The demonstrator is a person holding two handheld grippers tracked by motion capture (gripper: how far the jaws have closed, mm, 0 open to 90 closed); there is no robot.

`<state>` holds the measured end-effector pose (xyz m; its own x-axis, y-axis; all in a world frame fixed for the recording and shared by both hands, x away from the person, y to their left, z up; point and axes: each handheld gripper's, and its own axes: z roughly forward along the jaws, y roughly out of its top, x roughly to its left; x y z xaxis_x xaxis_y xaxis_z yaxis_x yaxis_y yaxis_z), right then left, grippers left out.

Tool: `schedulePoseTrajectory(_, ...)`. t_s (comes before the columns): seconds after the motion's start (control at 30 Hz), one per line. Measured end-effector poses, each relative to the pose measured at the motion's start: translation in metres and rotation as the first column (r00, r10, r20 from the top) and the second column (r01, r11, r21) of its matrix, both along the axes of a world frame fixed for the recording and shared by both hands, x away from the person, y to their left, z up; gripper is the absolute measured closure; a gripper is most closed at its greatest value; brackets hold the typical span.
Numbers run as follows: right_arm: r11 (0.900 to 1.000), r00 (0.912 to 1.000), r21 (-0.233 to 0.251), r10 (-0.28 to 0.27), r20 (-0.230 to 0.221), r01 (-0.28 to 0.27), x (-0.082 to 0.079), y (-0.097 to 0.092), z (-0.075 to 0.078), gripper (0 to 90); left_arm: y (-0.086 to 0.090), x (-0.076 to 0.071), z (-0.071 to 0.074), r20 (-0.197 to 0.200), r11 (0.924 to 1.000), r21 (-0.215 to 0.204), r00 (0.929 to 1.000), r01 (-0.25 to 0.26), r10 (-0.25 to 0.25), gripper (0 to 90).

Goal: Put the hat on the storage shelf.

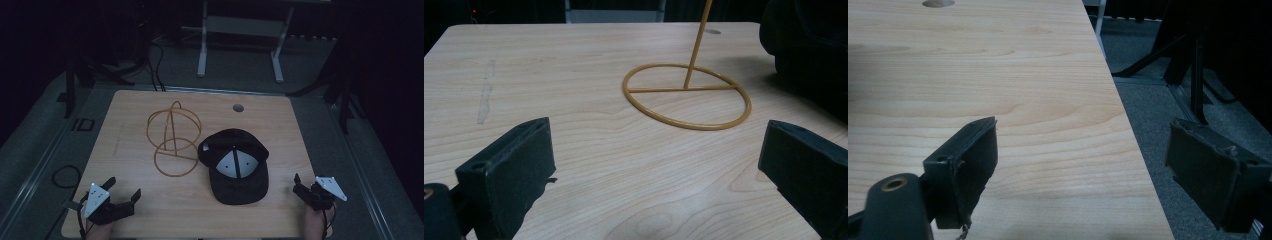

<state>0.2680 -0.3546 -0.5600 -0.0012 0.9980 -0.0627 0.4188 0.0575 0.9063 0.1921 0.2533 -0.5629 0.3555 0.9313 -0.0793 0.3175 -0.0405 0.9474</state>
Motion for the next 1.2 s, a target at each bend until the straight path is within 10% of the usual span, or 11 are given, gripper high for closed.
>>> schedulePoseTrajectory(0.27,0.9992,0.9992,0.013,0.038,0.012,-0.038,0.000,-0.001,0.006,13.4,-0.004,-0.001,0.002,0.015,0.9999,0.010,0.9998,-0.010,0.010,1.9)
schedulePoseTrajectory(0.6,0.9863,0.9860,0.036,0.160,0.049,-0.161,0.000,0.011,0.048,14.7,-0.012,-0.003,0.003,0.019,0.9979,0.059,0.9995,0.025,-0.026,1.9)
schedulePoseTrajectory(0.93,0.9315,0.9335,0.065,0.355,0.047,-0.358,0.013,0.044,0.085,13.3,-0.019,-0.004,0.004,-0.009,0.9983,0.038,0.9990,0.045,-0.045,1.9)
schedulePoseTrajectory(1.2,0.8702,0.8712,0.042,0.490,0.033,-0.491,0.035,0.075,0.116,10.8,-0.018,-0.006,0.010,-0.047,0.9993,0.034,0.9988,0.015,-0.013,1.9)
